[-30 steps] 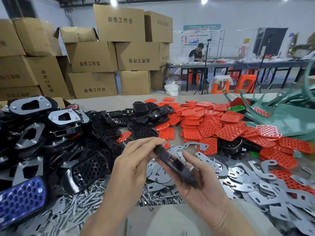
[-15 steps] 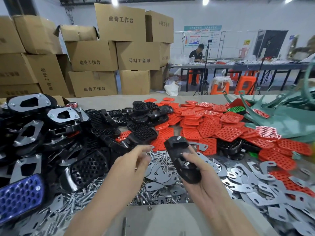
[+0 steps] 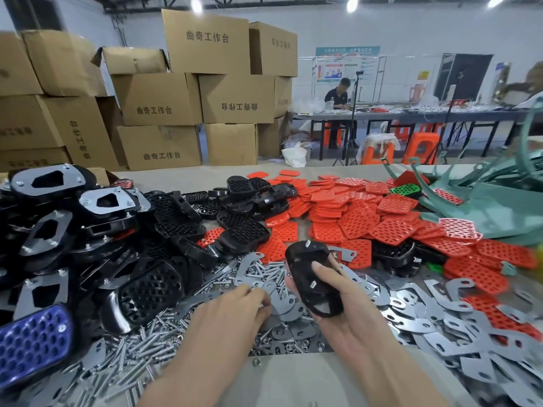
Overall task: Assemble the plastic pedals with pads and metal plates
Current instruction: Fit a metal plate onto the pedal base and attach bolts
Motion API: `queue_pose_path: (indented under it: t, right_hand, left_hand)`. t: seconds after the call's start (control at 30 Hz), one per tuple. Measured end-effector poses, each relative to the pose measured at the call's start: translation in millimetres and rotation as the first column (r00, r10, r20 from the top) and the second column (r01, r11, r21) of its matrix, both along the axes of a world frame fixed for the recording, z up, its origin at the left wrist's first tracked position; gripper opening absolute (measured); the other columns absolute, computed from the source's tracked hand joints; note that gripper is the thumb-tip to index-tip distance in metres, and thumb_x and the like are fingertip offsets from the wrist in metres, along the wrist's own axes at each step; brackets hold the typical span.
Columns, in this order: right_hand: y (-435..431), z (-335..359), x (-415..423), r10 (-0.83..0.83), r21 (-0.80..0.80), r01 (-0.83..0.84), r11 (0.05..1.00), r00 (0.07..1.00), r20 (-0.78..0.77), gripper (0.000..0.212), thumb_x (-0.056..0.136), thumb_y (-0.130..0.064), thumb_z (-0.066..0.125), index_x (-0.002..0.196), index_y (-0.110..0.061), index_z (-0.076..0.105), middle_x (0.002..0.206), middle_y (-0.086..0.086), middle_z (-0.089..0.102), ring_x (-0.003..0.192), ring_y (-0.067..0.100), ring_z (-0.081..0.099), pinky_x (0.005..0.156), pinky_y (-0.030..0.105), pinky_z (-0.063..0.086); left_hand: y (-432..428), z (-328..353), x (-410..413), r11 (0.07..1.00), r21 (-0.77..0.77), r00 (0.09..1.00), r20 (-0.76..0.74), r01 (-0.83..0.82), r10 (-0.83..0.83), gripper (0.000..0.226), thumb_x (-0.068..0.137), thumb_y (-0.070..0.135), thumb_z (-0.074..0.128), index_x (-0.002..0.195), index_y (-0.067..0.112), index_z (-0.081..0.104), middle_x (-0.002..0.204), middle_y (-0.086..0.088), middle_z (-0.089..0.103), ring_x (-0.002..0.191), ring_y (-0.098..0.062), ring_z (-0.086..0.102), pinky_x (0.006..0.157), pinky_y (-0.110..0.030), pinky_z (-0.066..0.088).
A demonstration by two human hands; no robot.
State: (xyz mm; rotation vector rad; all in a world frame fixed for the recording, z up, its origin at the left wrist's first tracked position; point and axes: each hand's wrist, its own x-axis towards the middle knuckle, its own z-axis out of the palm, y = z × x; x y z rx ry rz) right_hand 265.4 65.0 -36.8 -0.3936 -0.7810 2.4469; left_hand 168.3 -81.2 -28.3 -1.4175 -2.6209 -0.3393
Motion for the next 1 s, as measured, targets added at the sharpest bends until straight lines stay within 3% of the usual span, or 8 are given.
queue_pose_path:
  t: [0.17,0.3,0.43,0.6,0.73,0.83,0.9,1.0]
  right_hand:
    - [-2,-3,-3,-0.057,0.137,0.045,0.990,0.994,0.089,0.058,0.072,-0.002,0.070,0.130,-0.007,0.064,0.116,0.024,0.073,0.082,0.034,0.075,0.079,0.040,0.062]
    - [-2,-6,-4,-0.084,0.162,0.069,0.984,0.992,0.090,0.060,0.073,-0.002,0.069,0.133,-0.008,0.062,0.116,0.024,0.073,0.081,0.035,0.074,0.078,0.040,0.062]
    - [-2,-3,-2,-0.098,0.128,0.090,0.988,0.994,0.053,0.057,0.077,-0.004,0.069,0.133,-0.003,0.061,0.119,0.026,0.072,0.085,0.033,0.074,0.086,0.040,0.061]
    - [-1,4,5,-0.087,0.035,0.087,0.996,0.996,0.000,0.050,0.081,-0.019,0.068,0.128,-0.003,0.063,0.113,0.020,0.074,0.082,0.031,0.074,0.092,0.041,0.056]
    - [4,7,7,-0.149,-0.033,0.148,0.988,0.987,-0.056,0.025,0.078,-0.025,0.067,0.094,-0.007,0.074,0.101,0.019,0.072,0.082,0.033,0.069,0.102,0.051,0.049]
    - [8,7,12,-0.167,-0.034,0.164,0.986,0.980,-0.104,0.023,0.083,-0.026,0.064,0.078,-0.010,0.081,0.096,0.017,0.074,0.081,0.032,0.073,0.096,0.049,0.054]
    - [11,7,13,-0.179,-0.037,0.176,0.984,0.977,-0.114,0.030,0.089,-0.025,0.060,0.073,-0.012,0.081,0.093,0.016,0.075,0.080,0.032,0.073,0.086,0.045,0.059]
    - [13,7,13,-0.191,-0.043,0.187,0.981,0.977,-0.092,0.032,0.091,-0.025,0.059,0.071,-0.012,0.081,0.092,0.016,0.075,0.077,0.032,0.073,0.080,0.043,0.061]
  left_hand:
    - [0,-9,-4,0.999,0.029,0.999,-0.038,0.024,-0.023,0.029,0.103,0.057,0.028,0.122,0.044,0.045,0.114,0.019,0.050,0.106,-0.002,0.059,0.069,-0.025,0.036]
    - [0,-13,-6,0.997,0.074,0.999,0.007,0.037,-0.038,0.021,0.102,0.054,0.035,0.113,0.043,0.050,0.109,0.023,0.055,0.098,-0.001,0.060,0.072,-0.023,0.042]
    - [-5,-14,-12,0.989,0.145,0.996,0.085,-0.009,-0.003,0.012,0.102,0.047,0.043,0.106,0.042,0.052,0.100,0.027,0.056,0.102,0.001,0.053,0.079,-0.023,0.045]
    - [-13,-9,-15,0.986,0.158,0.991,0.130,-0.053,0.032,0.020,0.104,0.042,0.041,0.121,0.043,0.050,0.100,0.026,0.052,0.105,-0.001,0.053,0.081,-0.025,0.045]
    - [-7,-4,-14,0.999,0.037,0.996,0.088,0.012,-0.015,0.031,0.104,0.046,0.039,0.134,0.043,0.045,0.128,0.023,0.046,0.122,-0.004,0.042,0.097,-0.025,0.040]
    - [7,-1,-15,0.984,-0.133,0.992,0.060,0.116,-0.109,0.040,0.106,0.043,0.037,0.146,0.044,0.035,0.151,0.017,0.031,0.138,-0.012,0.028,0.112,-0.034,0.031]
    - [15,3,-18,0.964,-0.203,0.984,0.077,0.173,-0.160,0.036,0.107,0.041,0.037,0.142,0.043,0.040,0.150,0.016,0.036,0.136,-0.013,0.033,0.110,-0.036,0.033]
    - [18,7,-24,0.951,-0.217,0.976,0.031,0.219,-0.217,0.022,0.106,0.038,0.041,0.125,0.042,0.051,0.134,0.019,0.046,0.125,-0.009,0.042,0.090,-0.026,0.034]
